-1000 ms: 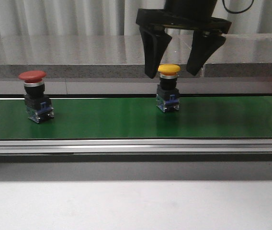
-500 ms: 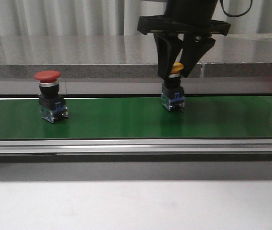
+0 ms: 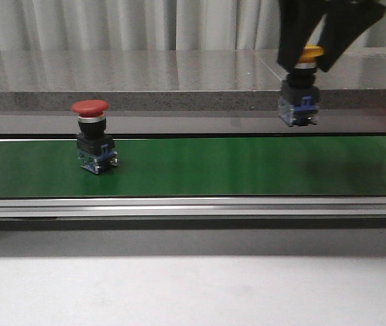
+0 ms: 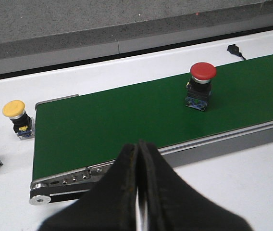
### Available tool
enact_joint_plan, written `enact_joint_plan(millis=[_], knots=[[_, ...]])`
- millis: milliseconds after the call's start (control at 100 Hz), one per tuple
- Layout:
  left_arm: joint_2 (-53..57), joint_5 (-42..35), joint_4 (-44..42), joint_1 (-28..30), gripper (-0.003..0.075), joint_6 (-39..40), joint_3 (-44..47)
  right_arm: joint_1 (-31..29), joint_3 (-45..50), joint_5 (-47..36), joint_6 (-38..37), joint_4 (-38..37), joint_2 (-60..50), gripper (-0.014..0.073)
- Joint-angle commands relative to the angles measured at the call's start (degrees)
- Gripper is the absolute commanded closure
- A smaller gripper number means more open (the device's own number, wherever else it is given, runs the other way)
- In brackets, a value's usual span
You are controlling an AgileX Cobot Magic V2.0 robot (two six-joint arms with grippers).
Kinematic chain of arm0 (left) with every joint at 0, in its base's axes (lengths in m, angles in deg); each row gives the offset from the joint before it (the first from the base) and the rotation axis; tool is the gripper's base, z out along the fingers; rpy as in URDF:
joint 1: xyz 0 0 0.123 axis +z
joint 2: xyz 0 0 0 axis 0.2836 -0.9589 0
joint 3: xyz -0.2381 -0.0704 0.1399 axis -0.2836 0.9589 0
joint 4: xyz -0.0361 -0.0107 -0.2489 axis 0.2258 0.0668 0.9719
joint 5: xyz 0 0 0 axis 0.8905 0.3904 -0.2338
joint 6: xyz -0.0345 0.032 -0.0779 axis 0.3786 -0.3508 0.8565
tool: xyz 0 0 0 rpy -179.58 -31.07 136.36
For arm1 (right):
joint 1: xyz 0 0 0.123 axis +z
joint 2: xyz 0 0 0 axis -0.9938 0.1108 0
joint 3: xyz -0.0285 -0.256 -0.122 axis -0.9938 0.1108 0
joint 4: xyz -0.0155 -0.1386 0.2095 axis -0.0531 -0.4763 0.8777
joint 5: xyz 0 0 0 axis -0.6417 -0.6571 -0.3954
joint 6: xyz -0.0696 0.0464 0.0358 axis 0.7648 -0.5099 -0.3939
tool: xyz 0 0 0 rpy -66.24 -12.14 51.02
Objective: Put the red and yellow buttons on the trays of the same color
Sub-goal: 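Grasp the yellow button riding on the belt with the right gripper, then lower the yellow button into the yellow tray and open the right gripper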
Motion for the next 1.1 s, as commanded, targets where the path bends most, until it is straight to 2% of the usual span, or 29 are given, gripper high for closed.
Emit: enact_joint_plan(millis=[0, 130, 340, 660, 890, 1090], knots=[[-0.5, -4.0, 0.4, -0.4, 0.0741, 0.3, -1.3, -2.8, 1.6, -2.2, -0.5, -0.1, -6.6, 0.0461], [-0.5, -4.0, 0.4, -0.4, 0.0741, 0.3, -1.3, -8.4, 5.3, -2.2, -0.6, -0.1, -12.1, 0.0461], [-0.5, -4.0, 0.4, -0.4, 0.0741, 0.3, -1.3, -20.9, 6.9, -1.8, -0.6, -0.1, -17.1, 0.0461], [-0.5, -4.0, 0.4, -0.4, 0.0741, 0.3, -1.3, -37.3, 6.9, -2.9, -0.9, -0.1, -16.9, 0.0461], [-0.5, -4.0, 0.4, -0.4, 0.0741, 0.3, -1.3, -49.4, 6.9, -4.4, -5.4, -0.9, -15.9, 0.0461], [-0.5, -4.0, 0.4, -0.4, 0.0741, 0.3, -1.3, -55.5, 6.9, -7.5, -9.3, -1.0, -10.8, 0.0461]])
